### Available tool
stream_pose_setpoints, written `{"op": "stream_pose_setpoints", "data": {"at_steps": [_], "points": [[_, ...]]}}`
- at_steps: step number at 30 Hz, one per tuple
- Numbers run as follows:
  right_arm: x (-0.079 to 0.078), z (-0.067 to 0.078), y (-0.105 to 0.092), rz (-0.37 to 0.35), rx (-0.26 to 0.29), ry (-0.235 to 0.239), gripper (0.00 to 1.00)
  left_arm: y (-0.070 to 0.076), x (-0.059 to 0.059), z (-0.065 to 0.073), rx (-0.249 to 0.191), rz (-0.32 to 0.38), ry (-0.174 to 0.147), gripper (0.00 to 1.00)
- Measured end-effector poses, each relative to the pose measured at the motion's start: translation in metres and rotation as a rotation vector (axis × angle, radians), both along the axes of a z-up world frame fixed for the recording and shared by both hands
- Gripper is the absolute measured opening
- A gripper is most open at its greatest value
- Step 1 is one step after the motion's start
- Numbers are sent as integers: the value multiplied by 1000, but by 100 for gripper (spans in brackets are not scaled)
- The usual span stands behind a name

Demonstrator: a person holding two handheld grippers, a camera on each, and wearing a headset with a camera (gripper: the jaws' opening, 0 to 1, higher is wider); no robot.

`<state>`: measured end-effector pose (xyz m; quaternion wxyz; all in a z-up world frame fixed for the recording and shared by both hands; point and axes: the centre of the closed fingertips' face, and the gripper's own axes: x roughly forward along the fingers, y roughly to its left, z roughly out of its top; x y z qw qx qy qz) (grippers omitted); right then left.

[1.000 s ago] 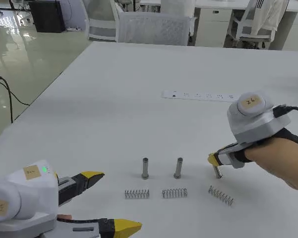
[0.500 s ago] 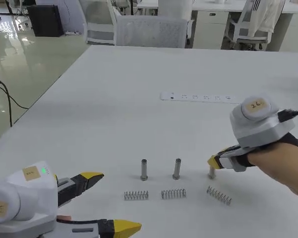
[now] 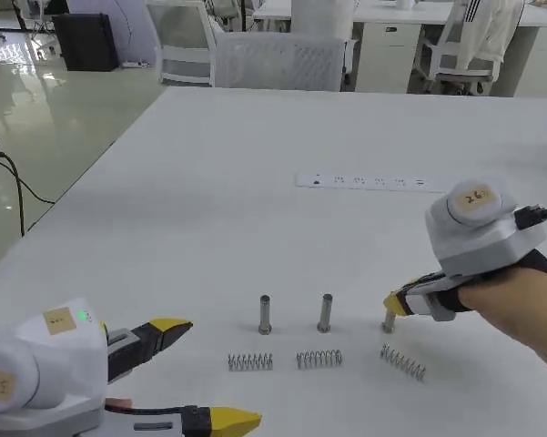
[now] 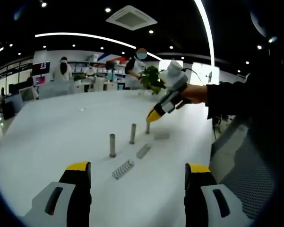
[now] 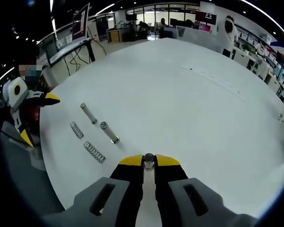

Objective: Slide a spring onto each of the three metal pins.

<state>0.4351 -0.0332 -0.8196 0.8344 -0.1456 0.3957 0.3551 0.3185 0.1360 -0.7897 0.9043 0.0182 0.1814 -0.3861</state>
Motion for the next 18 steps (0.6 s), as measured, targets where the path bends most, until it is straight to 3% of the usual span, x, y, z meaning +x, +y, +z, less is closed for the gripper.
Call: {"op": "stream_pose_setpoints", "data": {"at_steps": [18], "points": [[2,-1,-2,27,-8,-23,12,-2,-1,1,2,-12,-2,78]]}}
